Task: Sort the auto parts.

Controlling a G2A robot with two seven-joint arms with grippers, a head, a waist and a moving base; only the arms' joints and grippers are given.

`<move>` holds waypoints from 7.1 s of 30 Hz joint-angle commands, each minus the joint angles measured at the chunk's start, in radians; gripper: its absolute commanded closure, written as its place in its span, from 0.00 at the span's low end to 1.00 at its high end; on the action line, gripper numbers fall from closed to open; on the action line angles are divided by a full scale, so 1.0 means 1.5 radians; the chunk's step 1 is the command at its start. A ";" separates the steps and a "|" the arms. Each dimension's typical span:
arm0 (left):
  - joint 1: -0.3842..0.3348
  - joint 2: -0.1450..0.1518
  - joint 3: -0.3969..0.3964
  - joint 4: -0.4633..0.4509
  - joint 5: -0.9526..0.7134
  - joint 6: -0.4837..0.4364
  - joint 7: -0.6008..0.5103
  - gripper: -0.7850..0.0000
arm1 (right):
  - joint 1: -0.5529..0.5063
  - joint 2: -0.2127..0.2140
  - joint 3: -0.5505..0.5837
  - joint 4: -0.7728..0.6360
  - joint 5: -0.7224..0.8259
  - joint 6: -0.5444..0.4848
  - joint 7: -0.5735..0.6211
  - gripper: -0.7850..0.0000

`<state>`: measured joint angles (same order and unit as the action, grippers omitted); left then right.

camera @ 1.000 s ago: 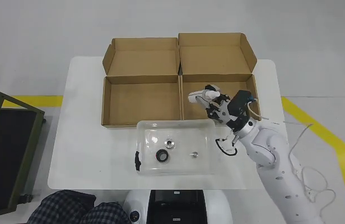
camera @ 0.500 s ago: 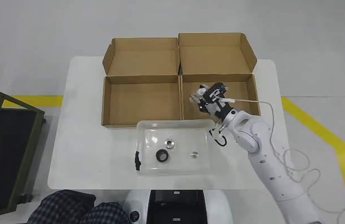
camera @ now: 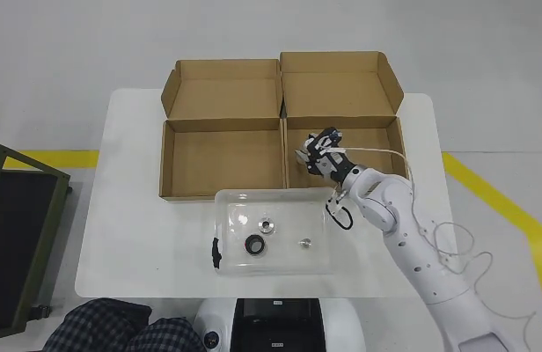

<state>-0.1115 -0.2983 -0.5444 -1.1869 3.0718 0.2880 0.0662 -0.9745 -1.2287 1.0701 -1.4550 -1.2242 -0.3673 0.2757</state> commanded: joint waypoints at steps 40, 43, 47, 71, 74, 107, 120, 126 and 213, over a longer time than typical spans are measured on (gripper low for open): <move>0.000 0.000 0.000 0.000 0.000 0.000 0.000 0.00 | -0.210 0.049 0.153 -0.418 -0.066 -0.202 0.110 0.00; 0.000 0.000 0.000 0.000 0.000 0.000 0.000 0.00 | -0.231 0.054 0.153 -0.435 -0.069 -0.241 0.129 0.00; 0.000 0.000 0.000 0.000 0.000 0.000 0.000 0.00 | -0.251 0.060 0.149 -0.450 -0.079 -0.279 0.167 0.00; 0.000 0.000 0.000 0.000 0.000 0.000 0.000 0.00 | -0.210 0.078 0.074 -0.371 -0.042 -0.389 0.325 0.00; 0.000 0.000 0.000 0.000 0.000 0.000 0.000 0.00 | -0.202 0.080 0.064 -0.361 -0.039 -0.392 0.336 0.00; 0.000 0.000 0.000 0.000 0.000 0.000 0.000 0.00 | -0.148 0.100 -0.033 -0.289 -0.064 -0.392 0.393 0.53; 0.000 0.000 0.000 0.000 0.000 0.000 0.000 0.00 | -0.133 0.110 -0.056 -0.289 -0.059 -0.385 0.399 1.00; 0.000 0.000 0.000 0.000 0.000 0.000 0.000 0.00 | -0.135 0.115 -0.045 -0.318 -0.047 -0.379 0.387 1.00; 0.000 0.000 0.000 0.000 0.000 0.000 0.000 0.00 | -0.276 0.119 0.233 -0.422 0.074 -0.235 -0.342 1.00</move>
<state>-0.1115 -0.2983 -0.5444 -1.1869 3.0718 0.2880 0.0662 -1.3897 -1.0499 1.4194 -2.0883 -1.1121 -0.7206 -0.2403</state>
